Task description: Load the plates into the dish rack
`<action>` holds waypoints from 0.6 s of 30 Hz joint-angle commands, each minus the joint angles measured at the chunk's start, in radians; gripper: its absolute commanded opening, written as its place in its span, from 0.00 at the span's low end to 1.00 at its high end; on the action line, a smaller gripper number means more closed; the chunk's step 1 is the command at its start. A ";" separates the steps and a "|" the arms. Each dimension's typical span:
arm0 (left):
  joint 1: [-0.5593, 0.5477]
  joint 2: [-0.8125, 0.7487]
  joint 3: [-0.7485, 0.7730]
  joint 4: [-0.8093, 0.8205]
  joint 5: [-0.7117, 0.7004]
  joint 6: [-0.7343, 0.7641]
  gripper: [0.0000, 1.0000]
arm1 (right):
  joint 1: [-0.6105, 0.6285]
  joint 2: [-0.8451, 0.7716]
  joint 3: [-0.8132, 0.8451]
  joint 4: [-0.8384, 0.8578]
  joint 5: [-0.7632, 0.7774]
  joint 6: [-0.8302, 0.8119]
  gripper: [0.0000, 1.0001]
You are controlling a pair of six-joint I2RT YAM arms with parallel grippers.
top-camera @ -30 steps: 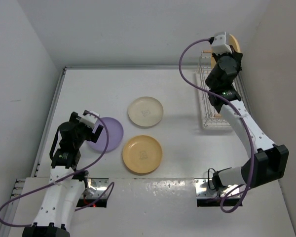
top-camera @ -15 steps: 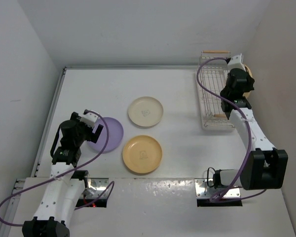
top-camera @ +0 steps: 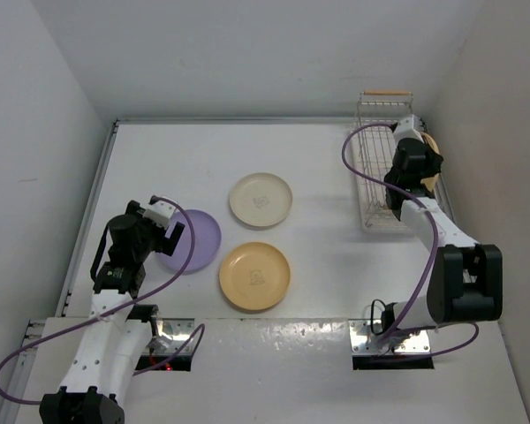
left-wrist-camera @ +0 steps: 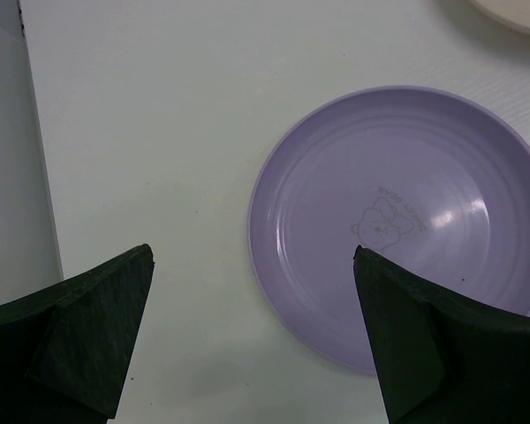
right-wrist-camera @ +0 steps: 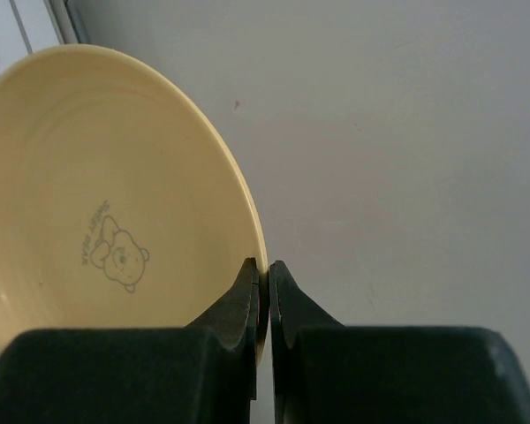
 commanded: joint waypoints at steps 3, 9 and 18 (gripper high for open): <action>0.011 -0.001 0.017 0.031 -0.002 -0.009 1.00 | 0.009 0.016 -0.008 0.187 0.072 -0.061 0.00; 0.011 -0.001 0.017 0.031 -0.011 -0.019 1.00 | 0.045 0.050 -0.036 0.379 0.164 -0.179 0.00; 0.011 -0.001 0.017 0.031 -0.011 -0.019 1.00 | 0.057 0.014 -0.089 0.280 0.122 -0.106 0.00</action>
